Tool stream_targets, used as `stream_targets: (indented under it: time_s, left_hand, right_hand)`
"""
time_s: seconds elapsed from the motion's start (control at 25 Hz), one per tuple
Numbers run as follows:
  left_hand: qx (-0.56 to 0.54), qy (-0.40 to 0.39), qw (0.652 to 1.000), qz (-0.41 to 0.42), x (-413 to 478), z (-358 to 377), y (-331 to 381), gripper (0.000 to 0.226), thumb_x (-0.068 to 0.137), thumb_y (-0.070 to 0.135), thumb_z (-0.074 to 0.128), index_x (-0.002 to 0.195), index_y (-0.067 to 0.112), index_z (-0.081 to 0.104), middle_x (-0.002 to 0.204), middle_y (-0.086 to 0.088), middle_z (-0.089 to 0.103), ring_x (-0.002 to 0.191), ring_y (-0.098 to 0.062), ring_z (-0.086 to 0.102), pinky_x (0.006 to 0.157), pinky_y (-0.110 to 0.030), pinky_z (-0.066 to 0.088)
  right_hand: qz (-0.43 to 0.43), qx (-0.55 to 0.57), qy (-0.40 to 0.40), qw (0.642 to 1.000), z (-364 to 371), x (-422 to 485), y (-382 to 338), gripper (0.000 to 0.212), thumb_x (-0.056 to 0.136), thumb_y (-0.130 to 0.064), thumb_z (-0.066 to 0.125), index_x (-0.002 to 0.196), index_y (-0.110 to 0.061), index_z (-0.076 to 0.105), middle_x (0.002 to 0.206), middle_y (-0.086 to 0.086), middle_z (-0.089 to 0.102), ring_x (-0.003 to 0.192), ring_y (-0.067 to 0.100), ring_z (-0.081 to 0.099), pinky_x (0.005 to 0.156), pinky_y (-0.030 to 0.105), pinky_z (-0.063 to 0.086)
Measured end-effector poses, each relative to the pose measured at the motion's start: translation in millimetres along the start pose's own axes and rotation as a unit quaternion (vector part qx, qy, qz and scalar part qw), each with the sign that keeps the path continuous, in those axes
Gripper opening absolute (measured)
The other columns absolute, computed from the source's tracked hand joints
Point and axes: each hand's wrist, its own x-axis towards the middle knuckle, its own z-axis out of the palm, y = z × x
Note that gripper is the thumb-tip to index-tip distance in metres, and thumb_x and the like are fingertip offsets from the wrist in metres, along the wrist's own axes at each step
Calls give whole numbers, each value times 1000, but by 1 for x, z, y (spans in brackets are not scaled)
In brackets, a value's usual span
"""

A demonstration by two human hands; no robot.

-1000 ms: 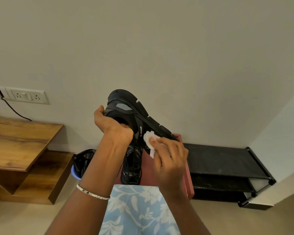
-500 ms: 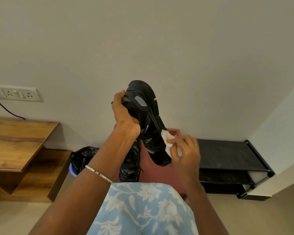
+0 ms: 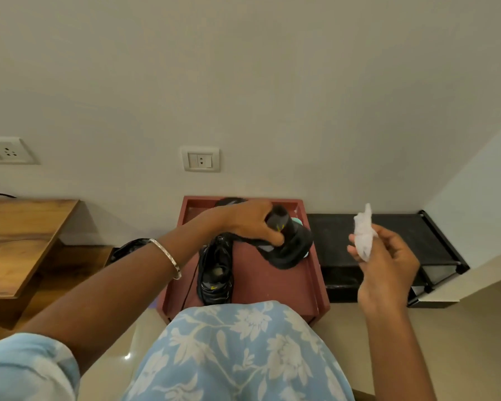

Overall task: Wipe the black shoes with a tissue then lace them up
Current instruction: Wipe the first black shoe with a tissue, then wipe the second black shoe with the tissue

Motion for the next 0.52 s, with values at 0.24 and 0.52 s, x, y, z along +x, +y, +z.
stream_targets:
  time_s: [0.24,0.52]
  left_hand:
    - [267,-72,961,2,25,36,-60,27,76,39,74,80,18,57,70,8,52,65,-16,52,55,-24,42]
    - [315,-56,947,-18,41,101,-120,31,72,33,71,95,14,62,100,-1,65,92,-26,62,80,-35,52]
  right_hand:
    - [60,-42,-8,997,19,2,36,18,92,-3,68,94,-18,76,93,-5,76,94,17,74,69,23,58]
    - [149,-157,-89,972,44,-7,89,31,92,-20,73,124,-21,70,106,-7,72,100,10,67,77,22,55]
